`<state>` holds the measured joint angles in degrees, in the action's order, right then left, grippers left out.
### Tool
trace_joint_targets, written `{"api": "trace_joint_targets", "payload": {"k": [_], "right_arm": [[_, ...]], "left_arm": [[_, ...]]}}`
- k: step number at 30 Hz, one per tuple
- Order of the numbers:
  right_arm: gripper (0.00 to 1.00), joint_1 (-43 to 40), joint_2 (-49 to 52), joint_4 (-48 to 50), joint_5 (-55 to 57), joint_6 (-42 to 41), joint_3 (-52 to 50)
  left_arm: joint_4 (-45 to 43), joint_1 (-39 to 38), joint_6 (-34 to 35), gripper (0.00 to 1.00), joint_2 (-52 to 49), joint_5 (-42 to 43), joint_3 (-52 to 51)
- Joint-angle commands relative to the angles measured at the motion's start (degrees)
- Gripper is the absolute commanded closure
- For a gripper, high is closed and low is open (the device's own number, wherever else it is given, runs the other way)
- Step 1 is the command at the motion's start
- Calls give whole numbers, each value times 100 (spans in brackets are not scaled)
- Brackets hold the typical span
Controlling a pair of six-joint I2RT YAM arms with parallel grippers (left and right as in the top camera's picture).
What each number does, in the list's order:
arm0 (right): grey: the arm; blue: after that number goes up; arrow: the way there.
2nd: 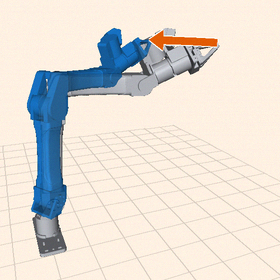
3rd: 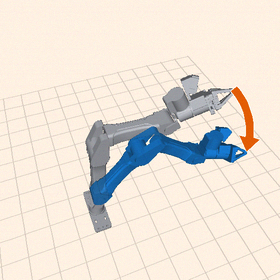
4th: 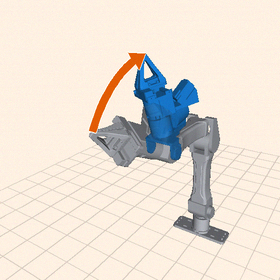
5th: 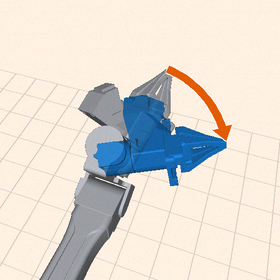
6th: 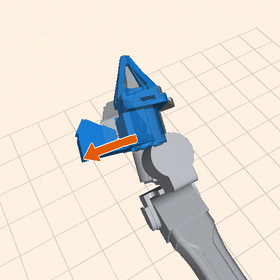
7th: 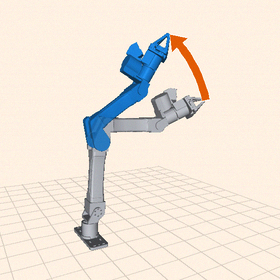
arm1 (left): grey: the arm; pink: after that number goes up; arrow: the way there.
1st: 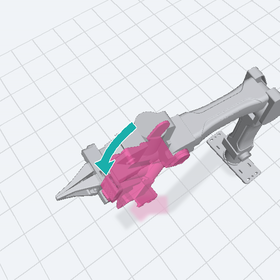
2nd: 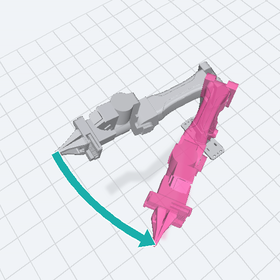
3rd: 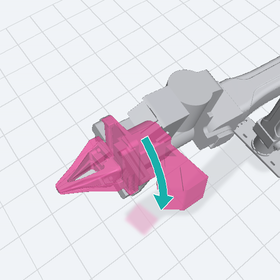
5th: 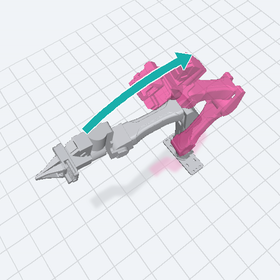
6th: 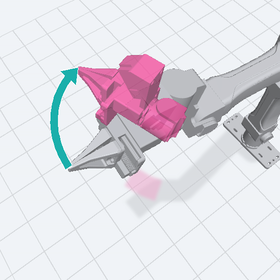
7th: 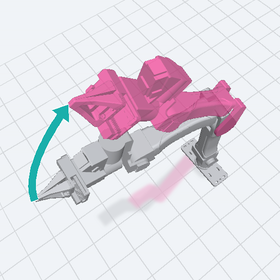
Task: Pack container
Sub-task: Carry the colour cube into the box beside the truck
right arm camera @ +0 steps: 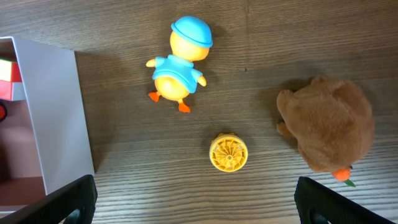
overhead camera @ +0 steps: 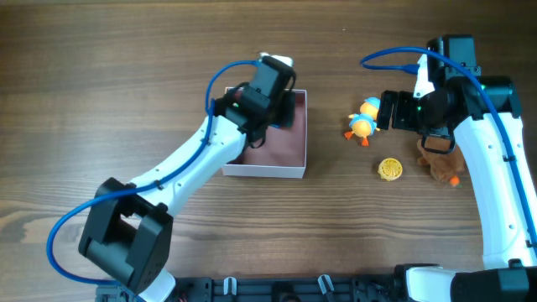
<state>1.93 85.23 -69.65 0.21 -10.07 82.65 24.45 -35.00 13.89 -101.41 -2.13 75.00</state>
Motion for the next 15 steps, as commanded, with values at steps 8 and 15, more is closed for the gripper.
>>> {"api": "trace_joint_targets", "payload": {"k": [8,15], "right_arm": [[0,-9,39,-4,-31,-46,122],[0,-9,39,-4,-31,-48,122]], "left_arm": [[-520,-52,-474,96,-894,385,66],[-922,-52,-472,96,-1307,243,66]]}}
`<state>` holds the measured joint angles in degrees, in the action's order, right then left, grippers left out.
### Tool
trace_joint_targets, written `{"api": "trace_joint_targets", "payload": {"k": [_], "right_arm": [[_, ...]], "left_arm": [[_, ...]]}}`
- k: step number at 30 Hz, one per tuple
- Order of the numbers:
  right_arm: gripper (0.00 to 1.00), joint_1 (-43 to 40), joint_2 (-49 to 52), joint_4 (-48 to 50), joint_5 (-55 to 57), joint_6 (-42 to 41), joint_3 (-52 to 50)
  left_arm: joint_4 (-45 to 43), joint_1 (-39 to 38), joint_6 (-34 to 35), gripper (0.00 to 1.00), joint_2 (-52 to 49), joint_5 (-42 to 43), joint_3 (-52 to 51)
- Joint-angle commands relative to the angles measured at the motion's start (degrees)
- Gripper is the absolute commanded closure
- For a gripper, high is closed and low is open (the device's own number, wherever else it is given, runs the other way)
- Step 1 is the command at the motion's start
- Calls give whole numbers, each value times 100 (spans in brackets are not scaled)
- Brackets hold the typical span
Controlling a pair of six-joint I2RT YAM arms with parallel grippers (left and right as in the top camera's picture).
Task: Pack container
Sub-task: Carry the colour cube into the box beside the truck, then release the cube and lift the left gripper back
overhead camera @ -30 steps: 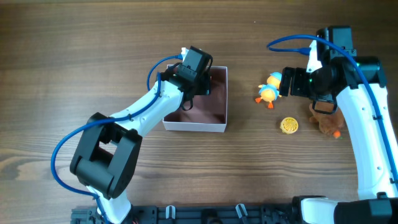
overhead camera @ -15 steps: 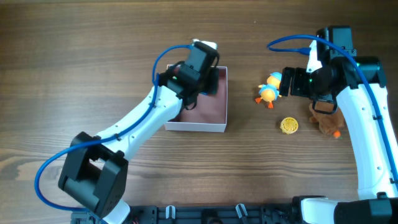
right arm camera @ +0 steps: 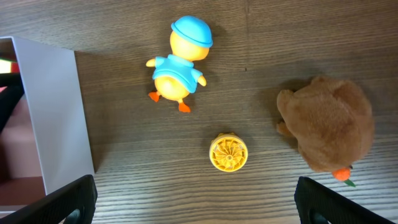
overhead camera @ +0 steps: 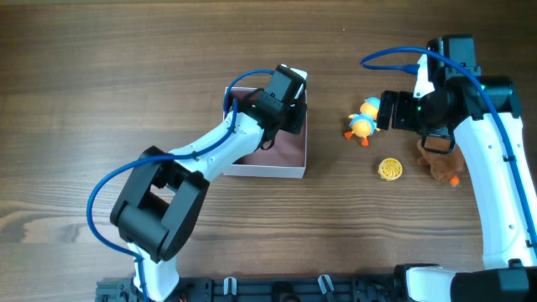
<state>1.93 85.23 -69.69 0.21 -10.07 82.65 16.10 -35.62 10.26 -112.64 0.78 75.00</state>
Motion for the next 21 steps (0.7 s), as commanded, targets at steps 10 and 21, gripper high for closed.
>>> {"api": "trace_joint_targets", "payload": {"k": [10,21], "right_arm": [[0,-9,39,13,-157,-42,122],[0,-9,39,20,-160,-42,122]], "left_arm": [[0,9,-87,96,-192,-1117,66],[199,9,-87,96,-192,-1506,66]]}}
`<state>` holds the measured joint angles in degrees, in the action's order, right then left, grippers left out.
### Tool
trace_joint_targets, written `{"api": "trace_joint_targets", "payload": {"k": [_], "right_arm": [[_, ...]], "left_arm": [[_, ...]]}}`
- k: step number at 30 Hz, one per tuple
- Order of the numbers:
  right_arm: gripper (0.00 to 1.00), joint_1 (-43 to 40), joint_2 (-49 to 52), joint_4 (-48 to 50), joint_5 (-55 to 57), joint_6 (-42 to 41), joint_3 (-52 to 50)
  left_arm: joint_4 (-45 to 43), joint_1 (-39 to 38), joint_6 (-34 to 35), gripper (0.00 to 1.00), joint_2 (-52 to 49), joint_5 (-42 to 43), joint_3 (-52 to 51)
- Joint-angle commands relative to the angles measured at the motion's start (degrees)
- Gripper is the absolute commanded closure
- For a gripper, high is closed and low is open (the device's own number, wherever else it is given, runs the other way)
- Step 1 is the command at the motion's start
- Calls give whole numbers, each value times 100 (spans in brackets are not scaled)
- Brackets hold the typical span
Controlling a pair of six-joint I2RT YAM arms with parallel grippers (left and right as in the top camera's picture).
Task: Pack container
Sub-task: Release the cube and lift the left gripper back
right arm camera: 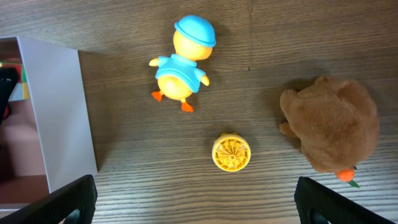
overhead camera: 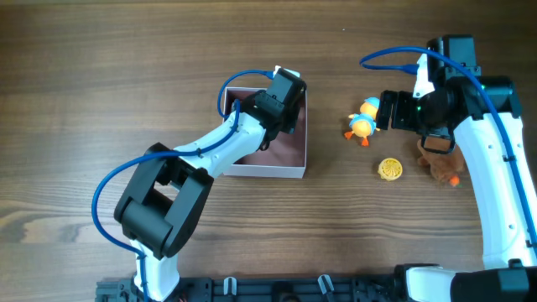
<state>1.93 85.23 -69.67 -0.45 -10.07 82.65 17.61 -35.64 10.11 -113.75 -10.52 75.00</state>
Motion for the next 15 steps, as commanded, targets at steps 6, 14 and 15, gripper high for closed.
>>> {"api": "trace_joint_targets", "payload": {"k": [6,14,15], "right_arm": [[0,-9,39,20,-94,-42,122],[0,-9,39,15,-92,-42,122],[0,-9,39,15,-92,-44,122]], "left_arm": [[-37,11,-74,88,-79,-372,66],[-127,-22,-74,78,195,-369,144],[-101,-28,-74,78,269,-372,144]]}}
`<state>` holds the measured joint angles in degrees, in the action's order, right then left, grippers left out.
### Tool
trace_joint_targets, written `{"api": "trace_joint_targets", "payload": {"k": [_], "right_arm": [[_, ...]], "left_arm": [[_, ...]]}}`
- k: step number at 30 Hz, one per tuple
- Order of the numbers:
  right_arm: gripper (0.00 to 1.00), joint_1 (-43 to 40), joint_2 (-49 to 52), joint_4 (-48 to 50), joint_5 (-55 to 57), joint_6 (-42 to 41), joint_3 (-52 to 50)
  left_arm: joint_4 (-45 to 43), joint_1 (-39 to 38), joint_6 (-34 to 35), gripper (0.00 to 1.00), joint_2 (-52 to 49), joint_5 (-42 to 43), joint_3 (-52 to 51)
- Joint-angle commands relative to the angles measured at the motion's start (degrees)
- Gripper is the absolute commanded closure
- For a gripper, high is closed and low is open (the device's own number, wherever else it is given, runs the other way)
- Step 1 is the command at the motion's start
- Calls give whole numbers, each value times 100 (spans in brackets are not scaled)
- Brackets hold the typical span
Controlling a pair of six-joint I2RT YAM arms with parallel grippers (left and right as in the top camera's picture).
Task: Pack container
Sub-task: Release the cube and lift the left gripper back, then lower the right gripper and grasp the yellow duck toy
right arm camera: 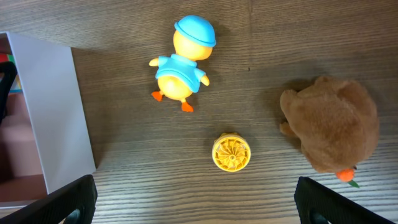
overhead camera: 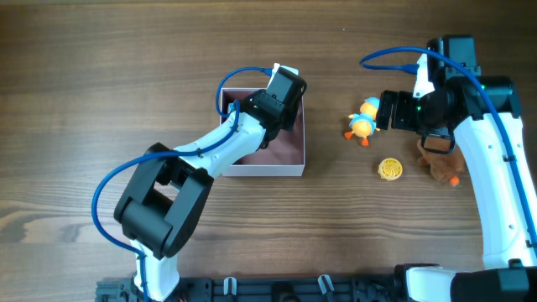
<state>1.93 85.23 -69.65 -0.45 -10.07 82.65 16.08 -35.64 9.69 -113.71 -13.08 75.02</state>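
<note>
The white box with a pink floor (overhead camera: 285,172) sits at the table's middle; its right wall (right arm camera: 62,118) shows in the right wrist view. My left gripper (overhead camera: 275,107) reaches into the box's far right corner, its jaws hidden under the wrist. To the right of the box lie a yellow duck in blue (overhead camera: 363,120) (right arm camera: 180,68), a yellow ridged disc (overhead camera: 389,169) (right arm camera: 231,152) and a brown plush toy (overhead camera: 438,161) (right arm camera: 333,130). My right gripper (right arm camera: 196,208) hangs above these three, wide open and holding nothing.
A sliver of something red and yellow (right arm camera: 12,78) shows inside the box at the frame's left edge. Bare wooden table surrounds the box and toys. The left arm stretches from the front left to the box.
In the right wrist view the box's wall lies slightly further left. My left gripper stays at the box's far right corner. The right gripper and the three toys have not moved.
My left gripper first hung over the box's far side. Then the arm had swung round, with the gripper at the far right corner, where it still is inside the box. The right gripper stayed open above the duck, disc and plush throughout.
</note>
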Motion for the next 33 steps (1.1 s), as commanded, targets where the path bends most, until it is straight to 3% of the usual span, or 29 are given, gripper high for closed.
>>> {"api": "trace_joint_targets", "payload": {"k": [1,8,10,12,15,16,19,22,27,33], "right_arm": [[0,-9,39,11,-92,-42,122],[0,-9,39,-9,-94,-44,122],[0,-9,39,-20,-94,-116,122],[0,-4,-2,-111,-114,-374,140],[0,153,-205,-46,-66,-697,256],[0,232,-280,90,-20,-756,299],[0,413,-326,833,278,-1137,339],[0,411,238,1073,256,-1777,339],[0,411,1593,1075,166,-2785,337],[0,404,2796,1204,-155,-2909,326]], "left_arm": [[101,-39,-31,77,367,-114,144],[1342,-33,-26,61,1956,-400,144],[1923,52,155,47,2417,-634,144],[2743,361,634,38,2970,-713,144],[3786,1121,1255,7,3563,-667,144],[3960,1375,1290,2,3668,-562,144],[4212,2282,1287,0,3790,208,144],[4186,2900,1287,0,3672,894,138],[4164,3110,1283,0,3394,984,138],[4140,3104,1279,0,3136,981,138]]}}
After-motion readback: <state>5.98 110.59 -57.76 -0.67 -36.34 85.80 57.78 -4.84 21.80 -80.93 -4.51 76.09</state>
